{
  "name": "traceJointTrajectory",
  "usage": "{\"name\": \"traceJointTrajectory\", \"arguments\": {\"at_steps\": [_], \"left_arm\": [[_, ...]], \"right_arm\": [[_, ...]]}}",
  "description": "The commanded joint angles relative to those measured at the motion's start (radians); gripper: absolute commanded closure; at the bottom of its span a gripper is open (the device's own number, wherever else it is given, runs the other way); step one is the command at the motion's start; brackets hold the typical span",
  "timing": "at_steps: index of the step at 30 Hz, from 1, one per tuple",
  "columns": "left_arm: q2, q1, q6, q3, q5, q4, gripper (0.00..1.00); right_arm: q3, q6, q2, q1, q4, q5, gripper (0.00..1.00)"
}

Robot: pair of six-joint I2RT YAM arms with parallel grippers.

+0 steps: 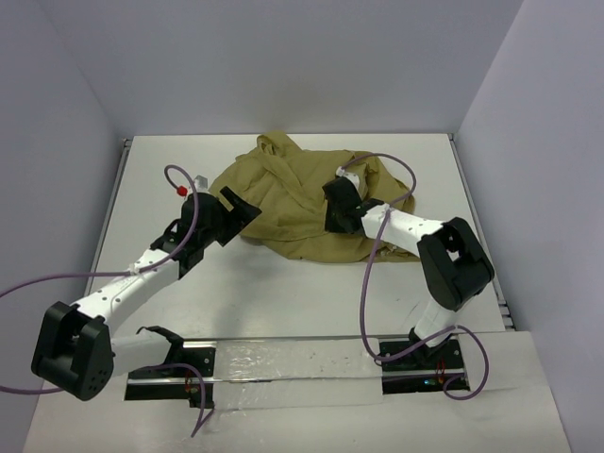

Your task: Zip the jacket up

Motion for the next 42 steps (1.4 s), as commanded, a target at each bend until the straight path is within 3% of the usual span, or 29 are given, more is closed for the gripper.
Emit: {"name": "traceJointTrajectory", "arguments": {"at_steps": [1,8,16,18,21,22,24,25,30,33,37,42], "left_arm": [[0.019,-0.001,0.024,0.022,0.08,0.106,0.11],[0.038,-0.007,0.036,0.053,0.06,0.07,0.11],[-0.088,-0.006,0.089,0.086,-0.157,-0.119,0.12],[-0.108,-0.006,0.101,0.083,-0.173,-0.119,0.12],[-0.096,-0.006,0.125,0.081,-0.133,-0.1,0.13],[-0.083,-0.007,0.13,0.083,-0.105,-0.089,0.13],[-0.048,-0.016,0.14,0.082,-0.04,-0.057,0.16],[-0.02,-0.042,0.144,0.079,-0.015,-0.019,0.21],[0.082,-0.159,0.181,0.105,0.002,0.045,0.33],[0.179,-0.214,0.196,0.149,0.04,0.071,0.33],[0.295,-0.265,0.189,0.235,0.039,0.064,0.32],[0.499,-0.34,0.17,0.459,-0.036,-0.097,0.27]], "right_arm": [[-0.008,0.029,-0.056,0.038,0.056,-0.01,1.0],[-0.009,0.079,-0.071,0.19,0.073,-0.09,1.0],[0.015,0.111,-0.018,0.29,0.078,-0.128,1.0],[0.016,0.114,-0.029,0.29,0.061,-0.104,0.96],[0.023,0.104,-0.066,0.289,0.019,-0.046,0.75],[0.021,0.096,-0.101,0.288,0.005,-0.022,0.53],[0.011,0.075,-0.167,0.281,-0.019,0.027,0.3],[-0.013,0.055,-0.193,0.252,-0.015,0.025,0.26],[-0.205,0.056,-0.423,0.044,0.084,-0.142,0.24],[-0.287,0.059,-0.545,-0.085,0.074,-0.136,0.24],[-0.344,0.069,-0.631,-0.164,0.046,-0.105,0.24],[-0.373,0.082,-0.648,-0.213,0.039,-0.098,0.24]]}}
